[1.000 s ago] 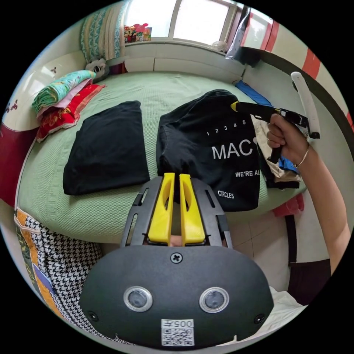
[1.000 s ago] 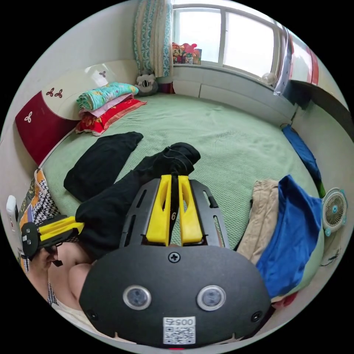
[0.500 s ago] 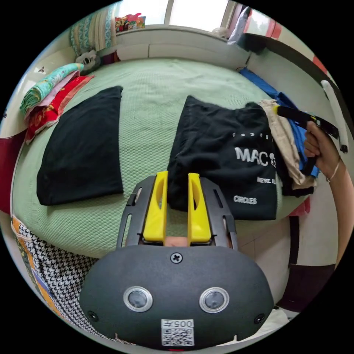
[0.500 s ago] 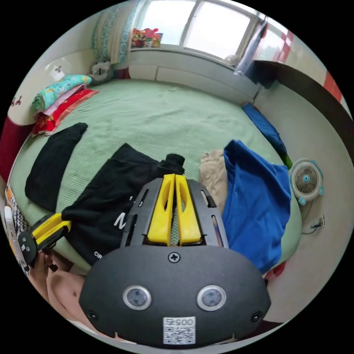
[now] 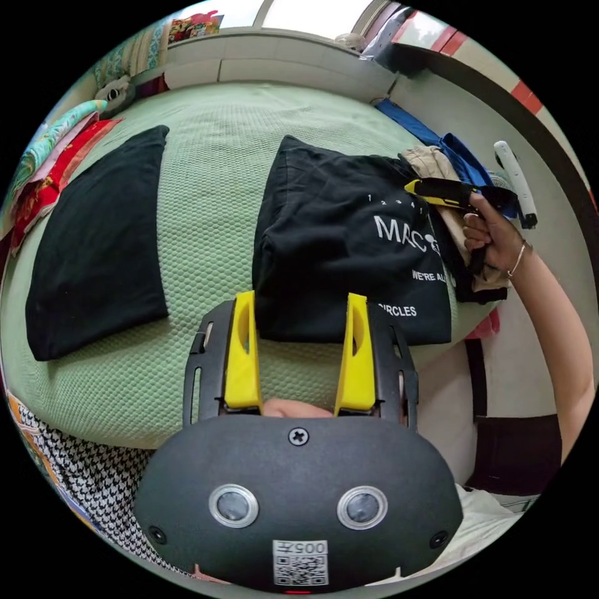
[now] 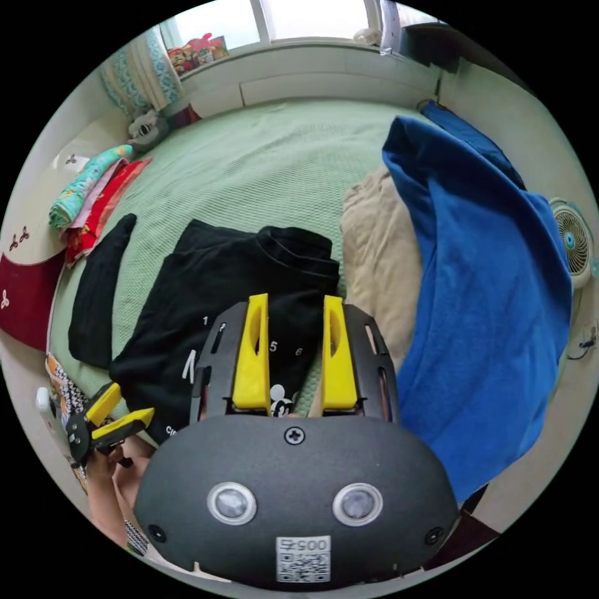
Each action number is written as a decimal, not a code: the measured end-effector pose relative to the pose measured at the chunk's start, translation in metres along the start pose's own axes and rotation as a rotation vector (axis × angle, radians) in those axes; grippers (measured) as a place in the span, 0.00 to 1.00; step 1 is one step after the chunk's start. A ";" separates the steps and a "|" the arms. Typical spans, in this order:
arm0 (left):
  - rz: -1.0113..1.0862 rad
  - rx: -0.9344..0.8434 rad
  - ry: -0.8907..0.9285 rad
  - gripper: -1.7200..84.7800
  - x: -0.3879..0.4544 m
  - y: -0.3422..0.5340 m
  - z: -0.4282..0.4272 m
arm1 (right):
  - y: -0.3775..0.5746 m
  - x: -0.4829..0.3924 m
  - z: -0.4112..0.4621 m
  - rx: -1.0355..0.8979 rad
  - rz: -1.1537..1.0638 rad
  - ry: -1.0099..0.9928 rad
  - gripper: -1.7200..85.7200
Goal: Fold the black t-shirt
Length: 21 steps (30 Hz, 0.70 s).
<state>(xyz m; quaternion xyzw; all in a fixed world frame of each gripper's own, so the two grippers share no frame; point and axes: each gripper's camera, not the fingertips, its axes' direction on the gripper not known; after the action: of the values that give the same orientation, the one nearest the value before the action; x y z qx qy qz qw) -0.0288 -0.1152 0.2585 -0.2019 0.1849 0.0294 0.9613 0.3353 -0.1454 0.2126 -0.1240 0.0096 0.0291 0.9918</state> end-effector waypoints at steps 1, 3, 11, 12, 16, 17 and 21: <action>0.004 -0.003 -0.010 0.23 0.003 -0.001 0.000 | 0.000 0.002 0.005 -0.003 0.000 0.018 0.13; 0.031 -0.031 -0.031 0.21 0.014 -0.007 0.001 | -0.001 0.006 0.010 -0.016 0.014 0.021 0.13; -0.036 -0.025 0.086 0.12 0.018 -0.016 -0.001 | -0.001 0.034 0.015 -0.054 0.048 -0.052 0.12; -0.035 -0.016 0.090 0.12 0.019 -0.015 -0.004 | 0.001 0.038 0.013 -0.052 0.052 -0.088 0.10; -0.066 0.005 0.115 0.10 0.024 -0.006 -0.021 | 0.012 0.049 0.002 -0.042 0.071 -0.211 0.05; -0.074 0.017 0.125 0.10 0.025 -0.002 -0.029 | 0.014 0.048 -0.002 -0.037 0.050 -0.212 0.04; -0.057 0.077 0.119 0.10 0.040 0.010 -0.069 | 0.022 0.036 -0.048 0.031 -0.049 -0.244 0.04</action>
<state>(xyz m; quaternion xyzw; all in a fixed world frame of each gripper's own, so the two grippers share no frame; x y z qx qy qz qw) -0.0167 -0.1346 0.1818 -0.1712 0.2367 -0.0169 0.9562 0.3688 -0.1338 0.1596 -0.1043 -0.1139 0.0194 0.9878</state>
